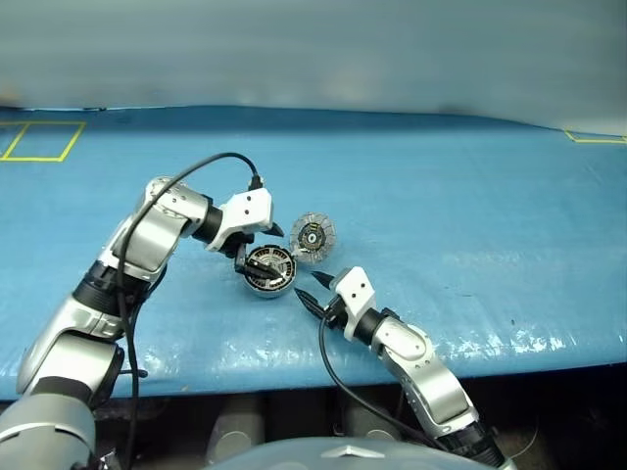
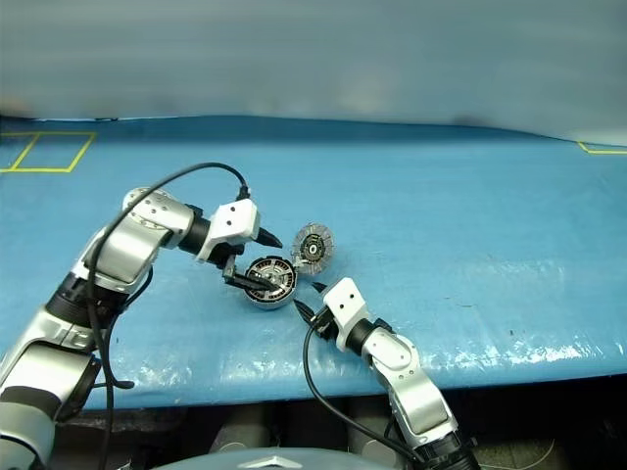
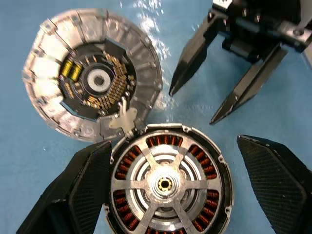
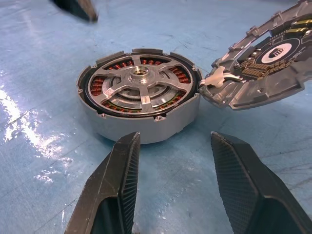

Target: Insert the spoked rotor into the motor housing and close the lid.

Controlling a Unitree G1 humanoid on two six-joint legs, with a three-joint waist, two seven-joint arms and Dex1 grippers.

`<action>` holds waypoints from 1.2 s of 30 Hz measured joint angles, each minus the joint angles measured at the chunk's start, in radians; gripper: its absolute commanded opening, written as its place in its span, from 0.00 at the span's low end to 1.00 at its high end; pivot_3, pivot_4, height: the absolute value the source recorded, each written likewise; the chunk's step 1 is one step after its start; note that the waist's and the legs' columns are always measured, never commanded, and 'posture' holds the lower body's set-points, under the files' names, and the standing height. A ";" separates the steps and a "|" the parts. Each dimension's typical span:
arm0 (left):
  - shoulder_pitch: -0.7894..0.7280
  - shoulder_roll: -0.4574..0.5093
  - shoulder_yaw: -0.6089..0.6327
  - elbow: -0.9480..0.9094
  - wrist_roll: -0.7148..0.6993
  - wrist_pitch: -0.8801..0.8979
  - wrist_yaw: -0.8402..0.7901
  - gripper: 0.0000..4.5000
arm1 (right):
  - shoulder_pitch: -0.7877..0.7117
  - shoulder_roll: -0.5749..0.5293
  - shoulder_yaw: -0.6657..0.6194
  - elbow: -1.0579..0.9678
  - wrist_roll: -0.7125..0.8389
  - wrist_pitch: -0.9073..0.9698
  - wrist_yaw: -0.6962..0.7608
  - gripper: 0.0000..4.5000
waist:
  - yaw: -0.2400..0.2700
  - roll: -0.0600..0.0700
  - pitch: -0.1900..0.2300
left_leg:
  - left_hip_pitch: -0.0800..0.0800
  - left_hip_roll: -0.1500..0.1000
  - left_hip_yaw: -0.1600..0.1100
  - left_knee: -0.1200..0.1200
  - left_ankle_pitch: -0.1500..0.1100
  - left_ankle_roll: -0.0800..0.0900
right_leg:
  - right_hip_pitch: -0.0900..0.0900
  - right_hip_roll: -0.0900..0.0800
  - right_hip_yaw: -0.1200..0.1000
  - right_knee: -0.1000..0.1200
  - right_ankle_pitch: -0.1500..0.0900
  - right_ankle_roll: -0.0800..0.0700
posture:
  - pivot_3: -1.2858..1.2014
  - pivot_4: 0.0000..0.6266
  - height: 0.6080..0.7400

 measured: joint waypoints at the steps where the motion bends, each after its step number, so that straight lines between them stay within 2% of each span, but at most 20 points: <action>1: 0.026 0.001 0.038 -0.021 -0.025 0.021 0.021 0.64 | 0.001 -0.002 0.000 -0.001 0.000 0.000 0.000 0.53 | -0.002 0.000 0.000 | 0.000 0.000 0.000 0.000 0.000 0.000 | 0.000 0.000 0.000 0.000 0.000 0.000 | 0.52 0.24 1.00; 6: 0.234 -0.019 0.223 -0.144 -0.136 0.104 0.176 0.27 | 0.004 -0.016 -0.011 -0.006 0.004 0.004 0.000 0.53 | -0.004 0.000 0.000 | 0.001 0.006 0.000 0.000 0.000 0.000 | 0.000 0.000 0.000 0.002 0.000 0.000 | 0.52 0.24 1.00; 9: 0.368 -0.078 0.324 -0.225 -0.175 0.104 0.297 0.04 | 0.001 -0.024 -0.026 -0.010 0.006 0.010 -0.001 0.53 | 0.000 0.000 0.000 | 0.001 0.006 0.001 0.001 0.000 0.000 | 0.000 -0.001 0.001 0.002 0.000 -0.001 | 0.52 0.24 1.00; 10: 0.434 -0.103 0.363 -0.261 -0.183 0.085 0.340 0.01 | -0.005 -0.024 -0.031 -0.013 0.006 0.020 -0.004 0.53 | 0.001 0.000 0.000 | 0.002 0.006 0.001 0.001 0.000 0.000 | 0.000 -0.001 0.001 0.002 0.000 -0.001 | 0.52 0.24 1.00; 11: 0.475 -0.119 0.376 -0.277 -0.187 0.069 0.359 0.01 | -0.005 -0.024 -0.036 -0.015 0.006 0.027 -0.008 0.53 | 0.001 0.000 0.000 | 0.002 0.006 0.002 0.001 0.000 0.000 | 0.001 -0.001 0.002 0.002 0.000 -0.002 | 0.52 0.24 1.00; 14: 0.667 -0.204 0.410 -0.359 -0.188 -0.082 0.431 0.00 | -0.026 -0.027 -0.060 -0.008 -0.006 0.075 -0.046 0.41 | 0.001 0.000 0.000 | 0.002 0.006 0.004 0.000 0.000 0.000 | 0.000 -0.002 0.004 0.001 0.000 -0.003 | 0.52 0.24 1.00; 18: 0.820 -0.328 0.420 -0.415 -0.183 -0.234 0.531 0.00 | -0.059 -0.026 -0.100 0.015 -0.025 0.111 -0.093 0.11 | 0.012 0.000 0.000 | 0.003 0.006 0.005 0.001 0.000 0.000 | 0.001 -0.002 0.004 0.001 0.001 -0.005 | 0.52 0.24 1.00; 20: 0.905 -0.375 0.409 -0.427 -0.173 -0.318 0.568 0.00 | -0.073 -0.027 -0.120 0.047 -0.036 0.112 -0.115 0.01 | 0.009 0.000 0.000 | 0.005 0.006 0.008 0.001 0.000 0.000 | 0.001 -0.002 0.006 0.001 0.002 -0.005 | 0.52 0.24 1.00; 25: 1.023 -0.461 0.368 -0.421 -0.134 -0.453 0.664 0.00 | -0.137 -0.015 -0.148 0.148 -0.071 0.105 -0.171 0.01 | 0.005 0.000 0.000 | 0.006 0.007 0.012 0.001 0.000 0.000 | 0.000 -0.001 0.010 0.001 0.000 -0.001 | 0.52 0.24 1.00; 30: 1.089 -0.490 0.301 -0.361 -0.060 -0.577 0.722 0.00 | -0.238 0.052 -0.194 0.258 -0.069 0.064 -0.222 0.01 | -0.004 0.000 0.000 | 0.006 0.008 0.013 0.000 0.000 0.001 | -0.001 0.001 0.012 0.001 0.000 -0.001 | 0.52 0.24 1.00; 36: 1.106 -0.494 0.261 -0.311 -0.035 -0.643 0.761 0.00 | -0.296 0.125 -0.186 0.310 -0.048 0.026 -0.198 0.01 | -0.006 0.000 0.000 | 0.005 0.008 0.014 -0.002 0.000 0.001 | -0.002 0.001 0.013 0.000 0.000 -0.001 | 0.52 0.24 1.00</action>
